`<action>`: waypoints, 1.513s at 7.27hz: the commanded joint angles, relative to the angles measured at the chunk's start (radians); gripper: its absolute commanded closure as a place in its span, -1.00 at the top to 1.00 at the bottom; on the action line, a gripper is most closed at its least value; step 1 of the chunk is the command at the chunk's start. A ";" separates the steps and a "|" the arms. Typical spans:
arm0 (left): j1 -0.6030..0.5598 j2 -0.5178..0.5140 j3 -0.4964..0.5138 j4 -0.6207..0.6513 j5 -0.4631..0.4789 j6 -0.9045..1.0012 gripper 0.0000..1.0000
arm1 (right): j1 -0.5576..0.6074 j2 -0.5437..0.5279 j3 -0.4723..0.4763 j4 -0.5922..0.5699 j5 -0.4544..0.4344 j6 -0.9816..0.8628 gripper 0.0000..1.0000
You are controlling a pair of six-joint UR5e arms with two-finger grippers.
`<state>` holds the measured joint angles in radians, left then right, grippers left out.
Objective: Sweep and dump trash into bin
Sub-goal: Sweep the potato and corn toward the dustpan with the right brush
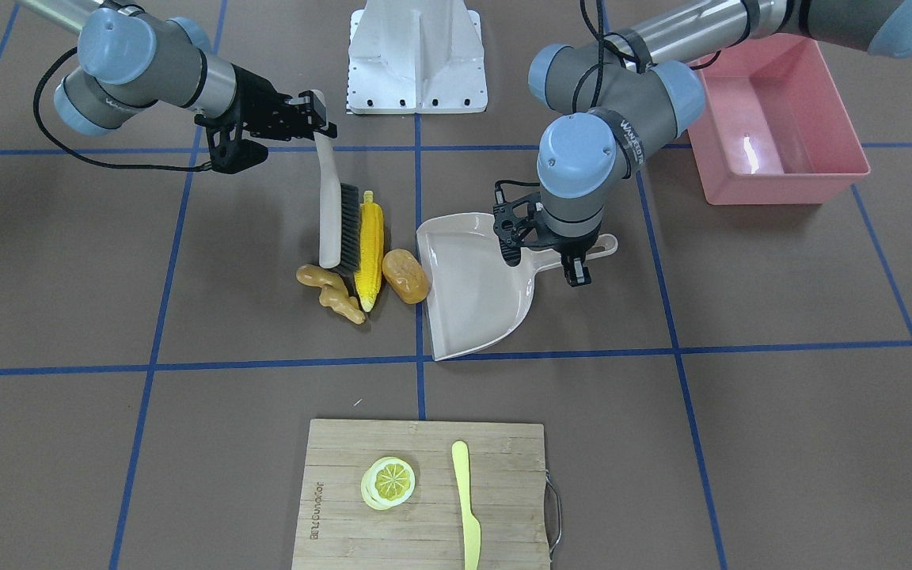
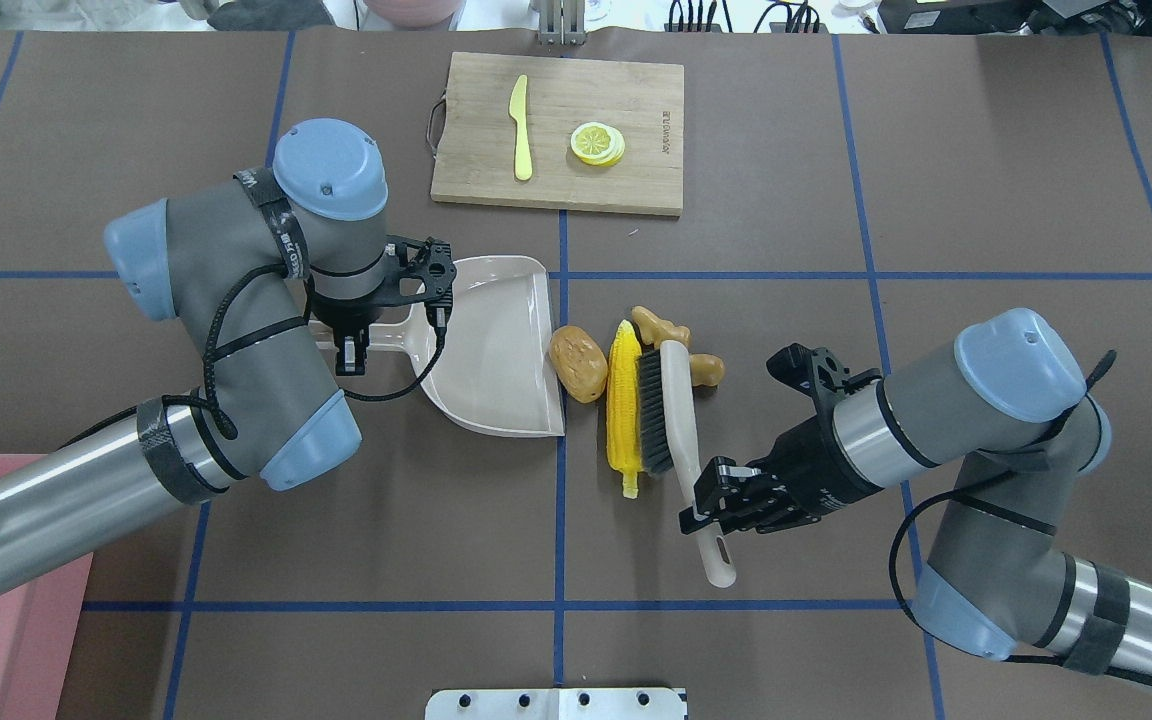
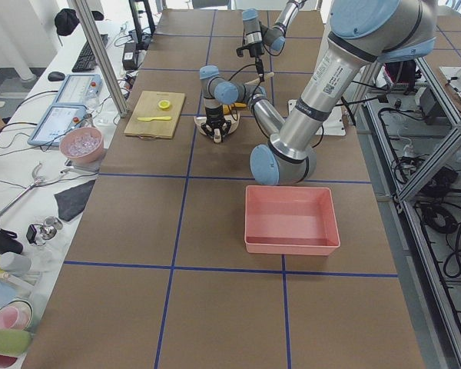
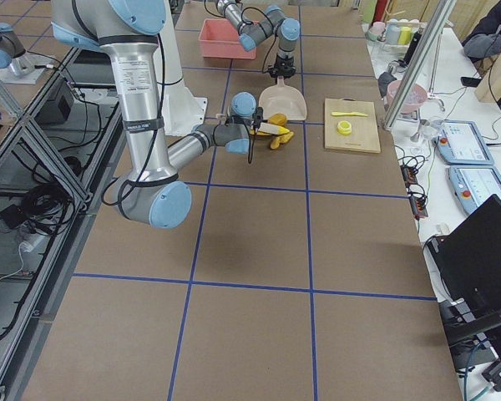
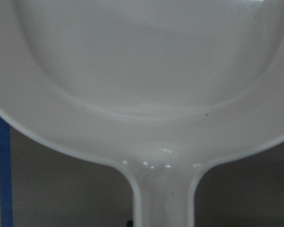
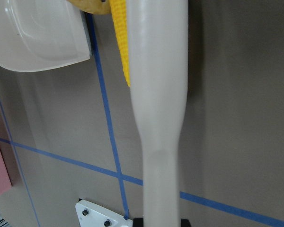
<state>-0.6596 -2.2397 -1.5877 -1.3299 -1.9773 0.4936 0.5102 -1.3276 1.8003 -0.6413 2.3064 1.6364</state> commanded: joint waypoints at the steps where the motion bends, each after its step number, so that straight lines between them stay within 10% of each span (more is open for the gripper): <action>1: 0.000 0.000 0.000 0.000 0.000 -0.001 -1.00 | -0.024 0.082 -0.007 -0.087 -0.040 0.000 -1.00; 11: 0.023 -0.008 -0.002 -0.011 0.006 0.013 -1.00 | 0.191 -0.080 0.048 -0.159 0.139 -0.154 -1.00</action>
<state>-0.6378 -2.2472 -1.5907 -1.3416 -1.9712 0.5062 0.6988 -1.3740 1.8478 -0.8045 2.4438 1.5174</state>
